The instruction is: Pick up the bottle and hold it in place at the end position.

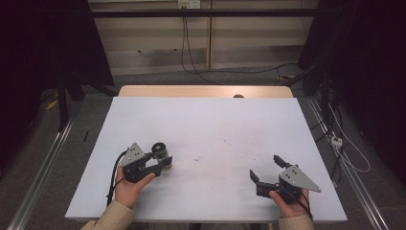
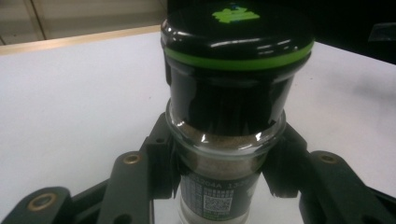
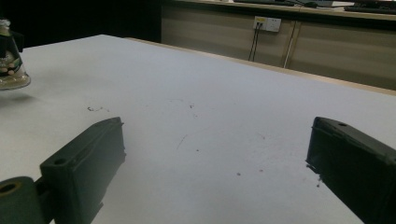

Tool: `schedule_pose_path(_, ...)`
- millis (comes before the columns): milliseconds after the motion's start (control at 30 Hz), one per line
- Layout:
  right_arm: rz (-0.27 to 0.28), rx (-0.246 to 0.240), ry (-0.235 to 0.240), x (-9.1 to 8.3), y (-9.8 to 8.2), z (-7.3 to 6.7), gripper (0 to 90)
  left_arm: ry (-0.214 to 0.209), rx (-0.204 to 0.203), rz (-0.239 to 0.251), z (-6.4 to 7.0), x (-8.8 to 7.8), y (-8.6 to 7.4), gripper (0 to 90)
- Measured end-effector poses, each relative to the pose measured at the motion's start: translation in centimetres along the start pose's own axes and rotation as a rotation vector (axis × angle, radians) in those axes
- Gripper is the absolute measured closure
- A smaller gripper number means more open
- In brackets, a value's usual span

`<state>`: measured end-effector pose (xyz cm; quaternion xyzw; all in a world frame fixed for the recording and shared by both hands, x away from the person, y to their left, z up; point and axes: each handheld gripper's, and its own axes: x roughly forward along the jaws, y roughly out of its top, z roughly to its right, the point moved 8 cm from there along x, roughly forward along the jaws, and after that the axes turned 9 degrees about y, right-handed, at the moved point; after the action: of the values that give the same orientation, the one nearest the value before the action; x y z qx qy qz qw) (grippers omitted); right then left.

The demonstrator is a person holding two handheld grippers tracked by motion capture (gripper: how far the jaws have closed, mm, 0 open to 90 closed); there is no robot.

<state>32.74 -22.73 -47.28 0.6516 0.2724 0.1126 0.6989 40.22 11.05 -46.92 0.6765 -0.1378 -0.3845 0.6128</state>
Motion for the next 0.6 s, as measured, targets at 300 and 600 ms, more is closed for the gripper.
schedule_pose_path(300, 0.009, 0.005, 0.006, 0.0, 0.1, 0.0, 3.7, -0.037, 0.039, -0.004, 0.7, 1.9, 1.1, 53.3)
schedule_pose_path(600, 0.011, 0.005, 0.007, 0.1, 0.2, 0.0, 3.7, -0.069, 0.068, -0.010, 1.3, 3.5, 1.9, 53.3)
